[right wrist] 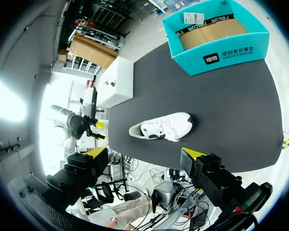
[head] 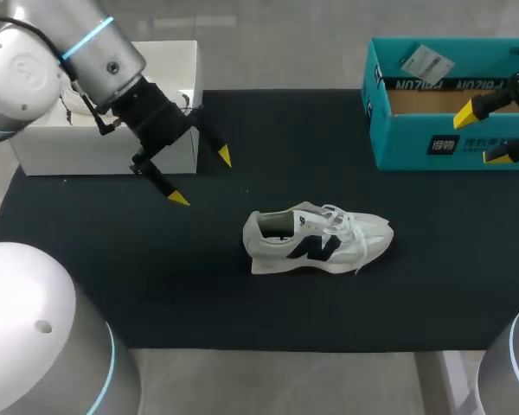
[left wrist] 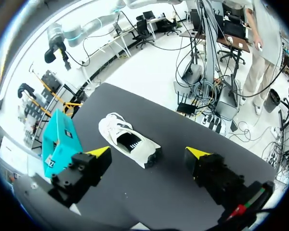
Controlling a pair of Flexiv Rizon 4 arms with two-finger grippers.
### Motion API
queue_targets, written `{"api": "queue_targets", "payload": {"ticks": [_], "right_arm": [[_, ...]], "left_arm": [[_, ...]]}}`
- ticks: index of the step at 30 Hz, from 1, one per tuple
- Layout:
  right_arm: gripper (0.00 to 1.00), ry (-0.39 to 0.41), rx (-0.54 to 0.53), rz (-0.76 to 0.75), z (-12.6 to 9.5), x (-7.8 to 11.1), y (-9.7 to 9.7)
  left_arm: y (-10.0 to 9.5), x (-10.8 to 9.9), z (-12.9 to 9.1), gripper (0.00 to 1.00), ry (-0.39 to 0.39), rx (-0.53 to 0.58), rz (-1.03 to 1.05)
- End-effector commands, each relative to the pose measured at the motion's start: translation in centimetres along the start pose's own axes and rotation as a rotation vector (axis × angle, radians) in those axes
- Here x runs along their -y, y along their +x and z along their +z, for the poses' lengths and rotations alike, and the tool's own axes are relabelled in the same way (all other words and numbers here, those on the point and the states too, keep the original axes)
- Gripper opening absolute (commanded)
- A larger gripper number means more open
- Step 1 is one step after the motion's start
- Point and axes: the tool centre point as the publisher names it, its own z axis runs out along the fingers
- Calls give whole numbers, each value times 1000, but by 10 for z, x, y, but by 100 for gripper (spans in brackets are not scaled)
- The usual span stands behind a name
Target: Take the shoe out of the shoebox, open the shoe tongue, remove and reinsert the insole, then place the shoe into the shoebox
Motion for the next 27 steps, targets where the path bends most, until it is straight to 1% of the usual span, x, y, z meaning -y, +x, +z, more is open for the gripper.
{"api": "queue_targets", "payload": {"ticks": [1, 15, 17, 18, 21, 22, 23, 24, 25, 27], "right_arm": [[100, 1, 3, 2, 1, -1, 0], [100, 1, 3, 2, 1, -1, 0], [100, 1, 3, 2, 1, -1, 0], [100, 1, 3, 2, 1, -1, 0], [100, 1, 3, 2, 1, -1, 0], [100, 1, 3, 2, 1, -1, 0], [100, 1, 3, 2, 1, -1, 0], [100, 1, 3, 2, 1, -1, 0], [100, 1, 3, 2, 1, -1, 0], [100, 1, 3, 2, 1, -1, 0]], "left_arm": [[6, -7, 1, 100, 69, 135, 5], [6, -7, 1, 100, 69, 135, 5], [8, -8, 4, 100, 41, 245, -94], [9, -4, 6, 100, 52, 298, -149], [10, -3, 11, 100, 54, 431, -287], [10, -4, 12, 100, 35, 474, -322], [10, -6, 14, 100, 18, 506, -355], [10, -8, 16, 100, 30, 522, -393], [10, -10, 18, 100, 37, 562, -441], [12, -14, 21, 100, 66, 588, -518]]}}
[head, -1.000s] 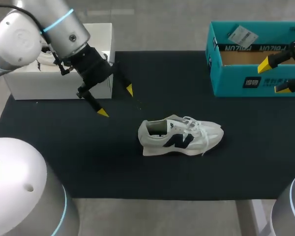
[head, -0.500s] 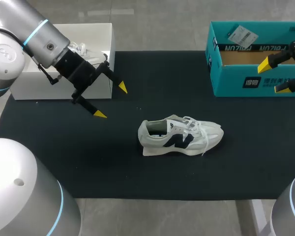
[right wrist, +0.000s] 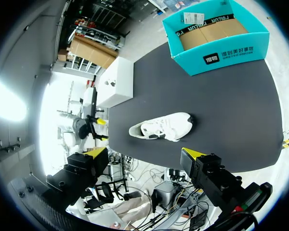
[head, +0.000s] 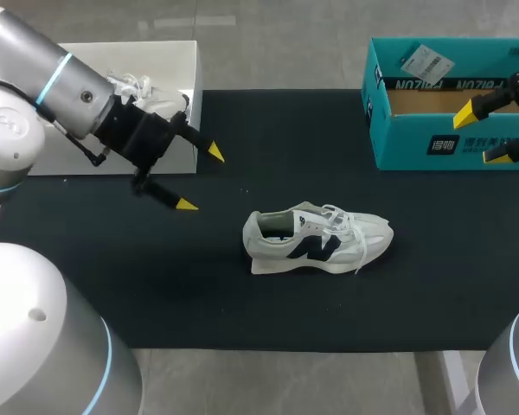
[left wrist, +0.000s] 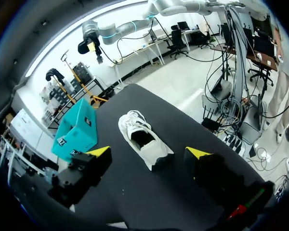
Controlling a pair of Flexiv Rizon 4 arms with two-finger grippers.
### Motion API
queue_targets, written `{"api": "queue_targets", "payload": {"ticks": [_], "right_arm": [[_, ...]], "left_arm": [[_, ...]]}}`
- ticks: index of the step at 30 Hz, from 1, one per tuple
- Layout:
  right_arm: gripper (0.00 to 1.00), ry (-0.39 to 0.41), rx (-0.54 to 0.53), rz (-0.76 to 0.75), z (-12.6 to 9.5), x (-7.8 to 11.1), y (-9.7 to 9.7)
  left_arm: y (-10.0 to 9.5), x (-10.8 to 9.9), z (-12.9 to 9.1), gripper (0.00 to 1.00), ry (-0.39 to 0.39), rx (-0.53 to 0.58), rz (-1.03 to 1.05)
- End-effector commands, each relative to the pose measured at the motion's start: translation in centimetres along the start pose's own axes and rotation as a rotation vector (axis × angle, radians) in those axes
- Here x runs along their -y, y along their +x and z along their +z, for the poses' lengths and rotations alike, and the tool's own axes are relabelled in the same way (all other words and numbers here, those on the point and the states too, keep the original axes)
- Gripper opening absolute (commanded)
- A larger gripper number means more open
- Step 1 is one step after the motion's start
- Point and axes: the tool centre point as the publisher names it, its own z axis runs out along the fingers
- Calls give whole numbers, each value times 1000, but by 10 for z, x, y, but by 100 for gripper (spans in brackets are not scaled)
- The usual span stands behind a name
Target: Take the shoe out of the shoebox, open the shoe tongue, remove and reinsert the insole, then place the shoe into the shoebox
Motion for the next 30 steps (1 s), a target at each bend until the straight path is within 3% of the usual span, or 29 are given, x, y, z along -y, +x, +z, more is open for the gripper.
{"api": "queue_targets", "payload": {"ticks": [1, 6, 11, 25, 30], "right_arm": [[100, 1, 3, 2, 1, -1, 0], [100, 1, 3, 2, 1, -1, 0], [100, 1, 3, 2, 1, -1, 0], [100, 1, 3, 2, 1, -1, 0], [100, 1, 3, 2, 1, -1, 0]], "left_arm": [[14, -10, 9, 100, 16, 344, -320], [21, -18, 17, 100, 41, 335, -407], [29, -31, 35, 100, 91, 243, -487], [29, -31, 35, 100, 91, 243, -487], [29, -41, 56, 100, 112, 190, -542]]}}
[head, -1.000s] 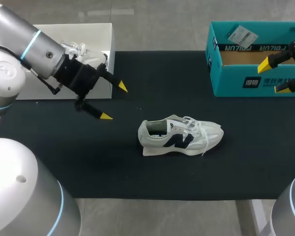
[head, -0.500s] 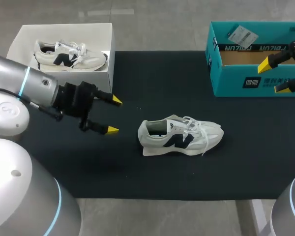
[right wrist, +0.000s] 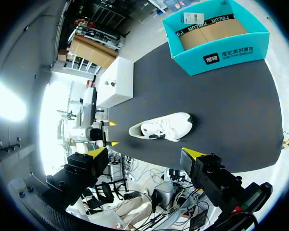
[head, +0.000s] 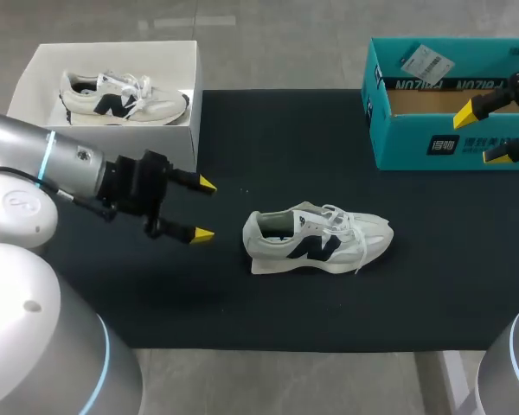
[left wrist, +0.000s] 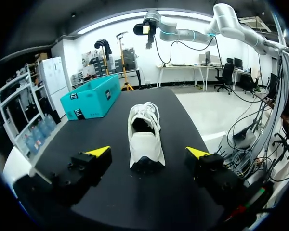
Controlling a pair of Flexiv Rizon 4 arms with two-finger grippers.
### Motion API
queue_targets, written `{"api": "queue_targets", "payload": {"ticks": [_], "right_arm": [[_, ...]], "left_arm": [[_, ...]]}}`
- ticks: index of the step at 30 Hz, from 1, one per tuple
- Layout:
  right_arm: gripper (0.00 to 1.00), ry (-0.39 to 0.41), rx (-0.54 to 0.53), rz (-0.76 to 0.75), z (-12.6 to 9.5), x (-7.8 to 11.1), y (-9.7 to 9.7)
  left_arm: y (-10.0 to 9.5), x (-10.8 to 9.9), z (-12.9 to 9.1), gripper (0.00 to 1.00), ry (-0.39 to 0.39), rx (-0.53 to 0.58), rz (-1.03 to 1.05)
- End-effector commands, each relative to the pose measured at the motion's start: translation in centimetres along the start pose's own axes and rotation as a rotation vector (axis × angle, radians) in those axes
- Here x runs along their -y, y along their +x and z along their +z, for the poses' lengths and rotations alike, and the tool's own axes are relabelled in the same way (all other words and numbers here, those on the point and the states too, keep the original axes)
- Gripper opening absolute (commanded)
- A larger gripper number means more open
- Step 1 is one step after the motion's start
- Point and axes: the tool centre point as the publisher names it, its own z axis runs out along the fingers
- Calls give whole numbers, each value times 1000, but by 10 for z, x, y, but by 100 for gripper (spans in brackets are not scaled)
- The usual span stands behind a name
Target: Take the shoe out of the shoebox, open the shoe tongue, remove and reinsert the insole, then place the shoe into the shoebox
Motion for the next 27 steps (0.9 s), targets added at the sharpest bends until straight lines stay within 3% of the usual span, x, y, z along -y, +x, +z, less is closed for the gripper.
{"api": "queue_targets", "payload": {"ticks": [1, 4, 12, 27], "right_arm": [[100, 1, 3, 2, 1, -1, 0], [100, 1, 3, 2, 1, -1, 0], [100, 1, 3, 2, 1, -1, 0], [100, 1, 3, 2, 1, -1, 0]], "left_arm": [[-12, -10, 19, 100, 1, -21, -34], [-14, -17, 33, 100, -39, -18, -6], [-13, -33, 66, 100, -32, -1, -99], [-3, -54, 106, 100, -43, 69, -139]]}}
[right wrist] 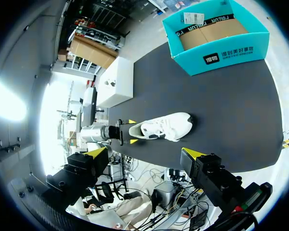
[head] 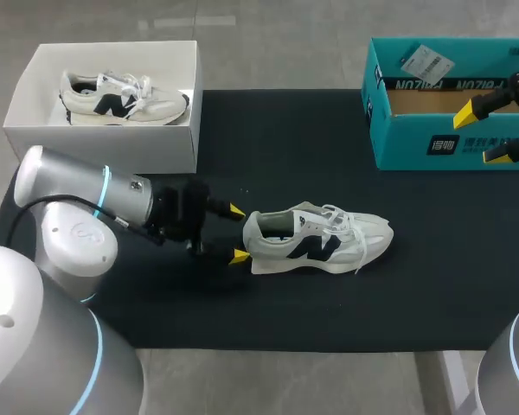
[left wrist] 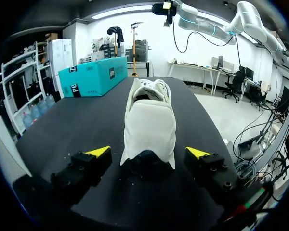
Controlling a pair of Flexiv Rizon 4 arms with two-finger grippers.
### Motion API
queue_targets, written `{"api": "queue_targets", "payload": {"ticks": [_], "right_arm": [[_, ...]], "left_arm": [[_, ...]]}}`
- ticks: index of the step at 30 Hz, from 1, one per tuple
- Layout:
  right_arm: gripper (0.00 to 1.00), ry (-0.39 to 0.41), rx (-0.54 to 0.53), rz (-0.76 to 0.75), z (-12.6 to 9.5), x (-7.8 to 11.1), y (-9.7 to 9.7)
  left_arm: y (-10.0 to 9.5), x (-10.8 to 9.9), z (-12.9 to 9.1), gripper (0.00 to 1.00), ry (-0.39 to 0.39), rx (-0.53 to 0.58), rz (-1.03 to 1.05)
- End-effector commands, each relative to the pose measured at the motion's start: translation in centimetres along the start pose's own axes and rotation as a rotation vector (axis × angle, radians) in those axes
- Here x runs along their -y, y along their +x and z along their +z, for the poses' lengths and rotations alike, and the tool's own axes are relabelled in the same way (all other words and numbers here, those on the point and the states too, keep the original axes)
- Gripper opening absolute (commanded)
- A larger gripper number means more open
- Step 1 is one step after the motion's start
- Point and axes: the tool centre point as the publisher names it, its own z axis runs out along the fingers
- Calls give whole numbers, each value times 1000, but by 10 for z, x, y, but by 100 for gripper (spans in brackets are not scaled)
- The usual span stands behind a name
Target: Take the shoe out of the shoebox, open the shoe tongue, remove and reinsert the insole, then place the shoe into the shoebox
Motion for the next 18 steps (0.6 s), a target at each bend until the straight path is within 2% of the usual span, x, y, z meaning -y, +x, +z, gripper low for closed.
{"api": "queue_targets", "payload": {"ticks": [1, 18], "right_arm": [[100, 1, 3, 2, 1, -1, 0], [100, 1, 3, 2, 1, -1, 0]], "left_arm": [[3, -3, 18, 100, 2, 24, 0], [4, -8, 45, 100, -24, 16, 13]]}}
